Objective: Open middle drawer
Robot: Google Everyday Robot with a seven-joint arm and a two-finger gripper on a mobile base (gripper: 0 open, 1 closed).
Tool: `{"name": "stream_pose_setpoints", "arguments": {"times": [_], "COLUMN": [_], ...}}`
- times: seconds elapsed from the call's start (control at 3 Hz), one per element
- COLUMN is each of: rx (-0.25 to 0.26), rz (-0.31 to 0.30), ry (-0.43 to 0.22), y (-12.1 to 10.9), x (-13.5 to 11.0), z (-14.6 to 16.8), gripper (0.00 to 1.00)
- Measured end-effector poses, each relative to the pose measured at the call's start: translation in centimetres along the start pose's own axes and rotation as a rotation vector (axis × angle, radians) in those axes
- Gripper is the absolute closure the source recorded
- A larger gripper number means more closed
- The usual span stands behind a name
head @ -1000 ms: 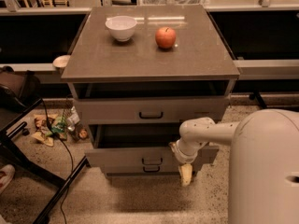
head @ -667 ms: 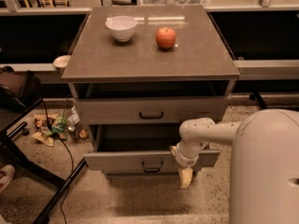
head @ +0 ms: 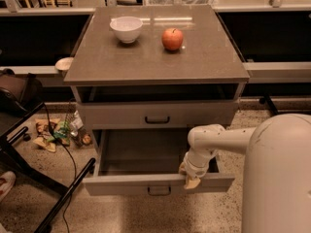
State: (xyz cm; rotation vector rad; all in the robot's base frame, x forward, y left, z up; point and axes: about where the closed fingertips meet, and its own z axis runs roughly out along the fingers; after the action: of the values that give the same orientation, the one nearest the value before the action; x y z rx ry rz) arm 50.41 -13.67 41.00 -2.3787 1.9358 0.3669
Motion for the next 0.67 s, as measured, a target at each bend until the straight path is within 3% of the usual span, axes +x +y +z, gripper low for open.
{"name": "stream_pose_setpoints", "arguments": {"times": [0.33,0.67], "rx": [0.0,0.0], "rz": [0.01,0.01], "ry": [-0.002,-0.002], "y": [0.63,0.63], "x": [-0.17,-0.18], "z": [-0.09,-0.07], "gripper": [0.66,0.42]}}
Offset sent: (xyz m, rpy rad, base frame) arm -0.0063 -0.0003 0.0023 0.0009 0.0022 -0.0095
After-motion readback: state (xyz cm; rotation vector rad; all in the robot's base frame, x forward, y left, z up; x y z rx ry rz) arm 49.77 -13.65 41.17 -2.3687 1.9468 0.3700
